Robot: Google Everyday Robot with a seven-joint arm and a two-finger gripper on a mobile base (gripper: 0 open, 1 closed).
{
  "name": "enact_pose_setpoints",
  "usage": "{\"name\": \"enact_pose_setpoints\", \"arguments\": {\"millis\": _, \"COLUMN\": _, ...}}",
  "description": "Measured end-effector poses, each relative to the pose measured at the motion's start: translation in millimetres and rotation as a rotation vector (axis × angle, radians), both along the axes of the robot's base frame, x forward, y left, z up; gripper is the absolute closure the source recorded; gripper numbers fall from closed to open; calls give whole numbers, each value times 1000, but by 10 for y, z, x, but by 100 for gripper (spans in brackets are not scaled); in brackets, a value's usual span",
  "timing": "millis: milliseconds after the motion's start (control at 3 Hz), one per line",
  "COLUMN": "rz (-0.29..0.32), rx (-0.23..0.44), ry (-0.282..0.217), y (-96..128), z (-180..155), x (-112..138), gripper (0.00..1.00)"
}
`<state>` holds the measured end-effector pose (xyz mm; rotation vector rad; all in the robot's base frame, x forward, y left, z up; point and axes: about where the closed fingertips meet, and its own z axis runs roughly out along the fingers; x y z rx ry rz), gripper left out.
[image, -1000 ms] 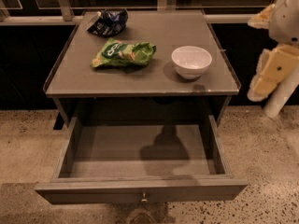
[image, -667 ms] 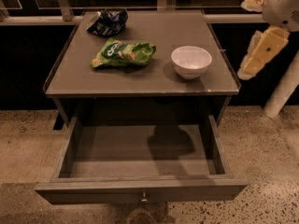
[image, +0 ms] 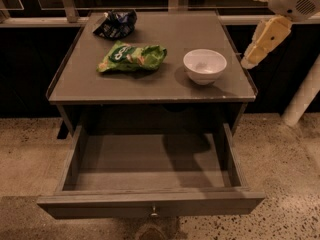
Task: Place green rice chip bag into top drawer
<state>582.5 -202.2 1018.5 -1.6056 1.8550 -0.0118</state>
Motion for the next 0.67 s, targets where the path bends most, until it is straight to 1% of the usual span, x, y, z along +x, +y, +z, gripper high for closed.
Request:
{"name": "enact_pose_setpoints", "arguments": {"millis": 333, "rz": -26, "rx": 12, "ry": -6, "y": -43, "z": 4, "x": -28, "gripper": 0}}
{"name": "enact_pose_setpoints", "arguments": {"millis": 667, "rz": -34, "rx": 83, "ry": -13, "y": 26, "z": -112, "x": 63, "gripper": 0}}
